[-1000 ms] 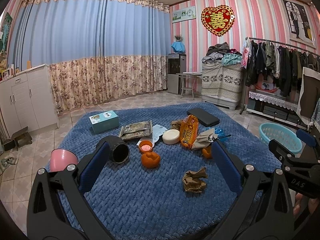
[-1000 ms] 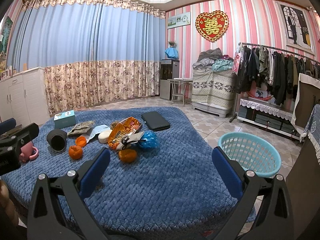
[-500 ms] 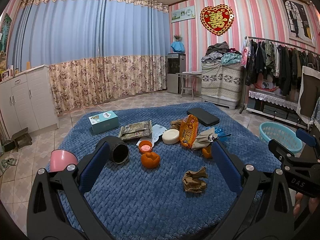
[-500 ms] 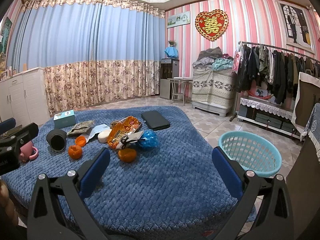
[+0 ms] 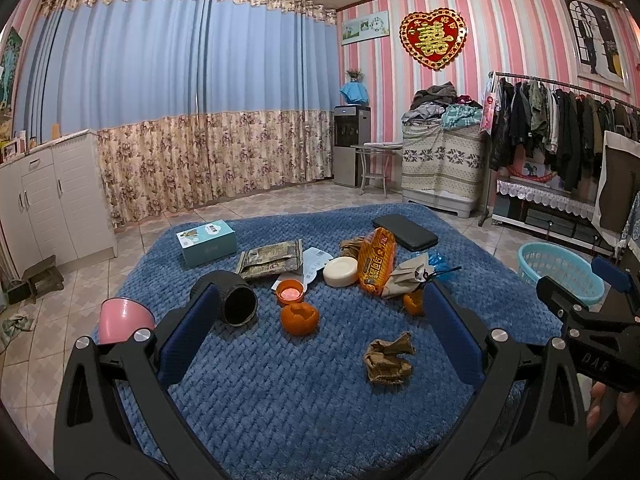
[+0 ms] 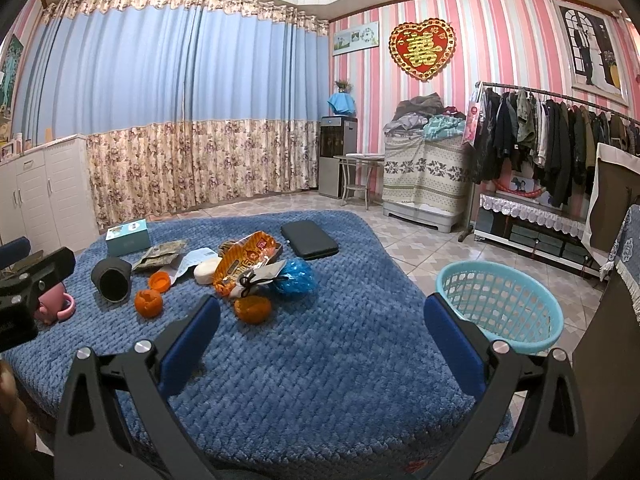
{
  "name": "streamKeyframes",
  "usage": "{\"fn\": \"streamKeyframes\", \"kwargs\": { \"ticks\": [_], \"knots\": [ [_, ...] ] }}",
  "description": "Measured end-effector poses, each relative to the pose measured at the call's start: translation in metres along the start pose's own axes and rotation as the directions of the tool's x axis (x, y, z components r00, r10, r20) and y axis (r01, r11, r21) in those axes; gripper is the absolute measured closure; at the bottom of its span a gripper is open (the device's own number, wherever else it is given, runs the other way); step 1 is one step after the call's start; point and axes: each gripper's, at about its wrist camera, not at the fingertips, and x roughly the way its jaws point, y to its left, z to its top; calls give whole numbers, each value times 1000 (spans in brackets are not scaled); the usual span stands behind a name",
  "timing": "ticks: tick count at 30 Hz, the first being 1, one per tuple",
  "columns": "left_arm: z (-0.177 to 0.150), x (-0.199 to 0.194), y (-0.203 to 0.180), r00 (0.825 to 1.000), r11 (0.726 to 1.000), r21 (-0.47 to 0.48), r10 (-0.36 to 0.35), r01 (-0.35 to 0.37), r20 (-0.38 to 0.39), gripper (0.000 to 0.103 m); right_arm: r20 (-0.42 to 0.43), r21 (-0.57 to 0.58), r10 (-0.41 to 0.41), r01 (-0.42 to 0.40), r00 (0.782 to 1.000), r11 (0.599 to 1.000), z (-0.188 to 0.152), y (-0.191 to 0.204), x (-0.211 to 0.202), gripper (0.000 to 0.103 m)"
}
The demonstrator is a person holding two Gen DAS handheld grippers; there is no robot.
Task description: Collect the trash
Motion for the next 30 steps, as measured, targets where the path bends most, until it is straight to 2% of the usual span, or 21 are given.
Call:
{"fn": "streamKeyframes", "kwargs": {
  "ticks": [30],
  "knots": [
    [-4, 1, -1, 1000, 1000, 2, -1, 1, -5, 5, -2, 2, 1, -1, 1000, 1000, -1, 0, 1, 4]
  ]
}}
